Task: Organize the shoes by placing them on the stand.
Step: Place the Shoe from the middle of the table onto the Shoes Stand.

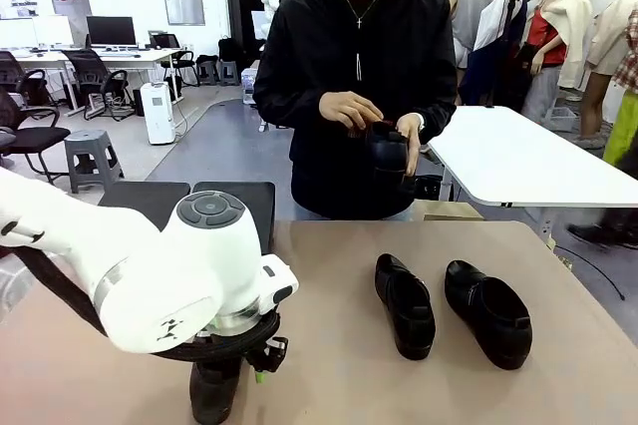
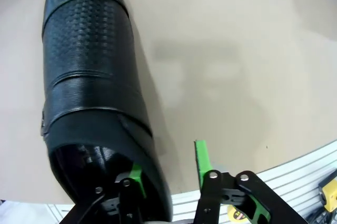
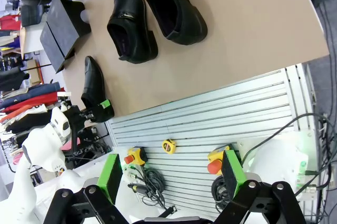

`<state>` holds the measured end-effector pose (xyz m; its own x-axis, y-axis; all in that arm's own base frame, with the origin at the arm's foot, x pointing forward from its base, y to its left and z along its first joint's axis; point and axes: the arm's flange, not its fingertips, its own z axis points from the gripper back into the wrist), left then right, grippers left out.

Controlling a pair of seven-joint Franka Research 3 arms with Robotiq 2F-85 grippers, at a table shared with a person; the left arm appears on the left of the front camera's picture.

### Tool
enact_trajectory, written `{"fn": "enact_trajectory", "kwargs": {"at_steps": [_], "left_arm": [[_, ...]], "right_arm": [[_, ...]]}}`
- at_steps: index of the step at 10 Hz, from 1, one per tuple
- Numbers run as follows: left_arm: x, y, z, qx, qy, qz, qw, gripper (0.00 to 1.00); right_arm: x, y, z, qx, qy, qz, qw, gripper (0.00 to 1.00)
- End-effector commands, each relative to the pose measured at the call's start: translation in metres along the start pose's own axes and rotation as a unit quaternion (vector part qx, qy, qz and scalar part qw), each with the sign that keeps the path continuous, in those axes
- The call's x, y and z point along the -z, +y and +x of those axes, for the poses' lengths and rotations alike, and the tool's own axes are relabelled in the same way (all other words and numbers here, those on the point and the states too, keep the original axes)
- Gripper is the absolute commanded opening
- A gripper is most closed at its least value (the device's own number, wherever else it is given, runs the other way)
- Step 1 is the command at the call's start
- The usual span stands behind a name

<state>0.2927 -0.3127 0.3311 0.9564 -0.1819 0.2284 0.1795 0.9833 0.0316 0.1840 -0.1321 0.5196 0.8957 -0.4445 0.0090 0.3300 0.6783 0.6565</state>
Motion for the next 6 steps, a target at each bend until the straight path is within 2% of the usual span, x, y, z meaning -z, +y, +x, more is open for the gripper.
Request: {"fn": "enact_trajectory", "kwargs": {"at_steps": [1, 6], "left_arm": [[0.003, -0.007, 0.001, -0.009, -0.018, 0.021, 1.0, 0.0], [-0.014, 0.002, -0.001, -0.011, -0.033, 0.034, 0.999, 0.0]], "right_arm": [[-0.003, -0.001, 0.0, -0.012, 0.001, 0.008, 1.0, 1.0], [-0.003, -0.001, 0.0, -0.012, 0.001, 0.008, 1.0, 1.0]]}}
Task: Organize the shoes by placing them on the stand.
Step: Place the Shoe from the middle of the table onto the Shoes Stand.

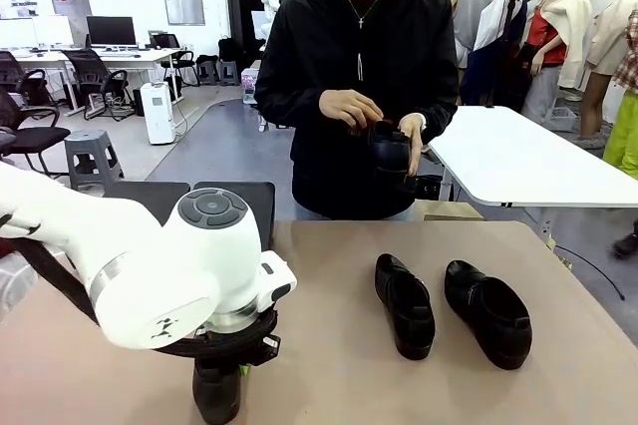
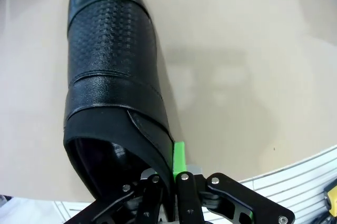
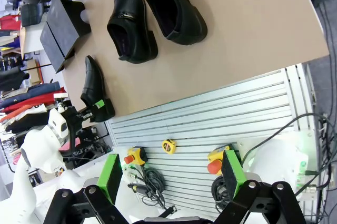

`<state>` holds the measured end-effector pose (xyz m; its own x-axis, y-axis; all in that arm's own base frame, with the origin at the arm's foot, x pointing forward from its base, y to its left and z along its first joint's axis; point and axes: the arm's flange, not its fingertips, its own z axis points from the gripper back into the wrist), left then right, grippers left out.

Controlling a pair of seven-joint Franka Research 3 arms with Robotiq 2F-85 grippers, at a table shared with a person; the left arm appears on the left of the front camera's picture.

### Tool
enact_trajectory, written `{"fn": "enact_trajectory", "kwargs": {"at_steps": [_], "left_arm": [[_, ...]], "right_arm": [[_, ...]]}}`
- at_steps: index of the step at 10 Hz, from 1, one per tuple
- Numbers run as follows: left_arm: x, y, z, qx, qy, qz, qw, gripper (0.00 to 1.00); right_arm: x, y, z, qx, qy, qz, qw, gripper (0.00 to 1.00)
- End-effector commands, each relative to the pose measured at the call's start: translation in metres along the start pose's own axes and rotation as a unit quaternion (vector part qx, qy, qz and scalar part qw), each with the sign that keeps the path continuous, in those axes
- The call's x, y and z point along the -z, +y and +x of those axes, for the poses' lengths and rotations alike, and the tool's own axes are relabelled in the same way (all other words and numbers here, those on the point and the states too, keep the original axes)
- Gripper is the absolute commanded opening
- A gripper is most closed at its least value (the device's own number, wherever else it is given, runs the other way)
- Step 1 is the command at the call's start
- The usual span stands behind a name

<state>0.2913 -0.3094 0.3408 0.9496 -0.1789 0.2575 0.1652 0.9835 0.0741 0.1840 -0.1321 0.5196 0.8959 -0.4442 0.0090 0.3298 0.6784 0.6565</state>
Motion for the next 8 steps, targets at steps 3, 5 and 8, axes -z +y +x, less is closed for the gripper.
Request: {"fn": "enact_trajectory", "kwargs": {"at_steps": [3, 5, 8], "left_arm": [[-0.067, 0.008, -0.032, 0.059, -0.049, -0.023, 0.997, 0.0], [-0.129, 0.021, -0.081, 0.159, -0.077, -0.117, 0.977, 0.0], [-0.172, 0.037, -0.138, 0.182, -0.163, -0.093, 0.965, 0.0]], "right_arm": [[-0.003, -0.001, 0.0, -0.012, 0.001, 0.008, 1.0, 1.0], [-0.003, -0.001, 0.0, -0.012, 0.001, 0.008, 1.0, 1.0], [-0.003, -0.001, 0.0, -0.012, 0.001, 0.008, 1.0, 1.0]]}}
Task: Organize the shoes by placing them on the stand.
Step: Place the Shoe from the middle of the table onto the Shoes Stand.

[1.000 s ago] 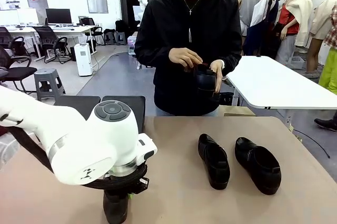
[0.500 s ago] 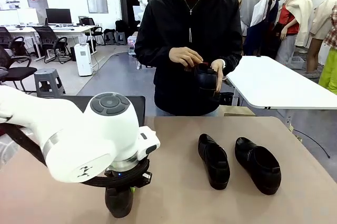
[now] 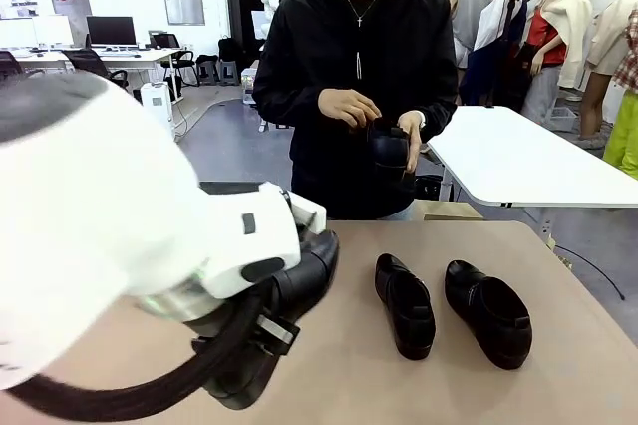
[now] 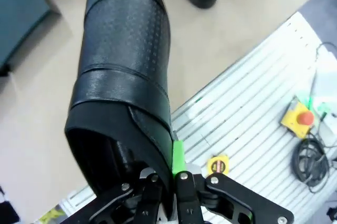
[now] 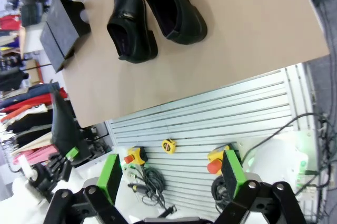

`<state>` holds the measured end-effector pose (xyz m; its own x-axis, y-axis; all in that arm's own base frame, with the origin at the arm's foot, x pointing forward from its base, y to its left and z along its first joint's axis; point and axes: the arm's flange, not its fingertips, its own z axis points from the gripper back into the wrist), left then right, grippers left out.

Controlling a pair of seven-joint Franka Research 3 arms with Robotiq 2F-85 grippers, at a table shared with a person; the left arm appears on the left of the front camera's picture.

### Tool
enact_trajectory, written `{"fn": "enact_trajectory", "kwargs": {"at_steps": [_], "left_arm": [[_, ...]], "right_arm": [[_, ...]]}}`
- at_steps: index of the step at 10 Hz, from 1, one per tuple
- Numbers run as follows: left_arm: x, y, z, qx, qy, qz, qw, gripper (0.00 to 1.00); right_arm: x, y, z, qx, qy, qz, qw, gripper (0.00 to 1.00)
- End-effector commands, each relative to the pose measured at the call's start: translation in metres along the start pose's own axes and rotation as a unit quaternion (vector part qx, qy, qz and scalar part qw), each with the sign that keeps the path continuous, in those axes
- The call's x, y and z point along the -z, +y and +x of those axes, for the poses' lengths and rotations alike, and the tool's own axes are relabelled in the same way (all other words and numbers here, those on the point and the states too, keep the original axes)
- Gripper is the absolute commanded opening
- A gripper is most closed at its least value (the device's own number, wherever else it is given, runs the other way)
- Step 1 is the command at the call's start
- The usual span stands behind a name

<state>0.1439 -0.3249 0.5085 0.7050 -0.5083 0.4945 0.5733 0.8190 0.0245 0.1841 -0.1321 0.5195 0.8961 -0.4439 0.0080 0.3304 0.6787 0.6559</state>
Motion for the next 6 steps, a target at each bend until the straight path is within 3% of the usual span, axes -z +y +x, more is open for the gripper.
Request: {"fn": "enact_trajectory", "kwargs": {"at_steps": [1, 2, 3, 4, 6], "left_arm": [[0.003, 0.051, -0.071, -0.044, -0.022, 0.036, 0.998, 0.0], [0.011, 0.058, -0.066, -0.134, 0.003, 0.095, 0.986, 0.0], [0.017, 0.062, -0.063, -0.161, 0.064, 0.115, 0.978, 0.0], [-0.029, 0.018, -0.008, -0.055, -0.006, 0.044, 0.998, 0.0], [-0.029, 0.018, -0.008, -0.055, -0.006, 0.044, 0.998, 0.0]], "right_arm": [[-0.003, -0.001, 0.0, -0.012, 0.001, 0.008, 1.0, 1.0], [-0.003, -0.001, 0.0, -0.012, 0.001, 0.008, 1.0, 1.0], [-0.003, -0.001, 0.0, -0.012, 0.001, 0.008, 1.0, 1.0], [-0.003, -0.001, 0.0, -0.012, 0.001, 0.008, 1.0, 1.0], [-0.003, -0.001, 0.0, -0.012, 0.001, 0.008, 1.0, 1.0]]}}
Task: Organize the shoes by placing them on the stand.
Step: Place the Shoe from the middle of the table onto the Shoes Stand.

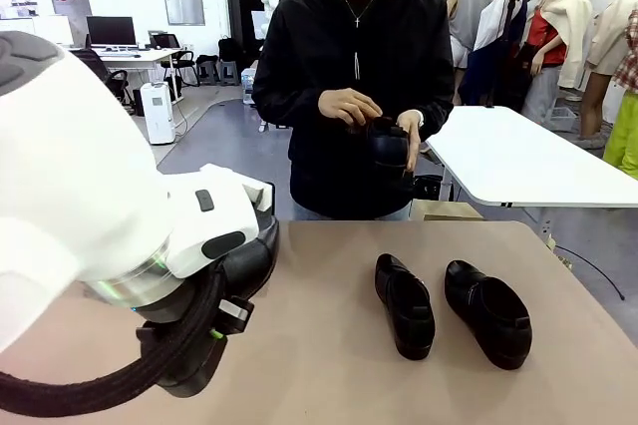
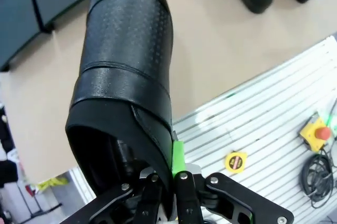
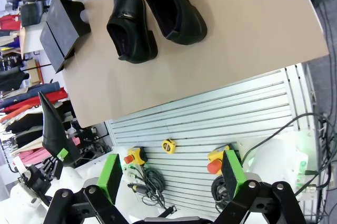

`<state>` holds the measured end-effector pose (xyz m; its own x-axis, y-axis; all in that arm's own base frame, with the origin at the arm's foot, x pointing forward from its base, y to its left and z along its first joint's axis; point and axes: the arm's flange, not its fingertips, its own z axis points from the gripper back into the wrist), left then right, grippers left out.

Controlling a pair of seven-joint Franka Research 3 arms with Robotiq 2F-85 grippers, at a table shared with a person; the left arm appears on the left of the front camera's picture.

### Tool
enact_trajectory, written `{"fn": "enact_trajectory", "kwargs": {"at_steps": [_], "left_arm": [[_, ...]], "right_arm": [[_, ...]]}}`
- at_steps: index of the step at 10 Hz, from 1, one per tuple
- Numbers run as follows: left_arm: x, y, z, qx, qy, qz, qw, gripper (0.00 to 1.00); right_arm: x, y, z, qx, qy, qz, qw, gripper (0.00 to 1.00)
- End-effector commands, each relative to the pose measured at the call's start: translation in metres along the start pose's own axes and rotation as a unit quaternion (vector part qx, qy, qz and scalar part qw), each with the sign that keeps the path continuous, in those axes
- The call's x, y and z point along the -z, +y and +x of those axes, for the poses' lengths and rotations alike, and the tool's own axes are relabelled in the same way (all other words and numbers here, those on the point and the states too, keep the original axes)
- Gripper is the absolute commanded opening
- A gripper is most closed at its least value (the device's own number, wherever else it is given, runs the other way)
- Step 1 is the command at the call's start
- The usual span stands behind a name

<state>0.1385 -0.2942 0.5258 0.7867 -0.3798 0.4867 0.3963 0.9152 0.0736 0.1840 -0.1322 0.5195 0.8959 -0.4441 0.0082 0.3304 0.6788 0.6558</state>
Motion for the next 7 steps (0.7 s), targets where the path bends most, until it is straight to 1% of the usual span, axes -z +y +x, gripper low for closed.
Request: {"fn": "enact_trajectory", "kwargs": {"at_steps": [1, 2, 3, 4, 5, 6, 7], "left_arm": [[-0.004, -0.004, 0.002, 0.02, -0.014, -0.028, 0.999, 0.0], [-0.004, -0.004, 0.002, 0.02, -0.014, -0.028, 0.999, 0.0], [-0.004, -0.005, -0.001, 0.011, -0.008, -0.009, 1.0, 0.0], [0.0, 0.024, 0.011, -0.008, 0.005, -0.006, 1.0, 0.0], [0.007, 0.066, 0.027, -0.049, -0.003, 0.016, 0.999, 0.0], [0.016, 0.123, 0.047, -0.094, -0.005, 0.055, 0.994, 0.0], [0.032, 0.181, 0.07, -0.112, -0.017, 0.074, 0.991, 0.0]], "right_arm": [[-0.003, -0.001, 0.0, -0.012, 0.001, 0.009, 1.0, 1.0], [-0.003, -0.001, 0.0, -0.012, 0.001, 0.009, 1.0, 1.0], [-0.003, -0.001, 0.0, -0.012, 0.001, 0.009, 1.0, 1.0], [-0.003, -0.001, 0.0, -0.012, 0.001, 0.009, 1.0, 1.0], [-0.003, -0.001, 0.0, -0.012, 0.001, 0.009, 1.0, 1.0], [-0.003, -0.001, 0.0, -0.012, 0.001, 0.009, 1.0, 1.0], [-0.003, -0.001, 0.0, -0.012, 0.001, 0.009, 1.0, 1.0]]}}
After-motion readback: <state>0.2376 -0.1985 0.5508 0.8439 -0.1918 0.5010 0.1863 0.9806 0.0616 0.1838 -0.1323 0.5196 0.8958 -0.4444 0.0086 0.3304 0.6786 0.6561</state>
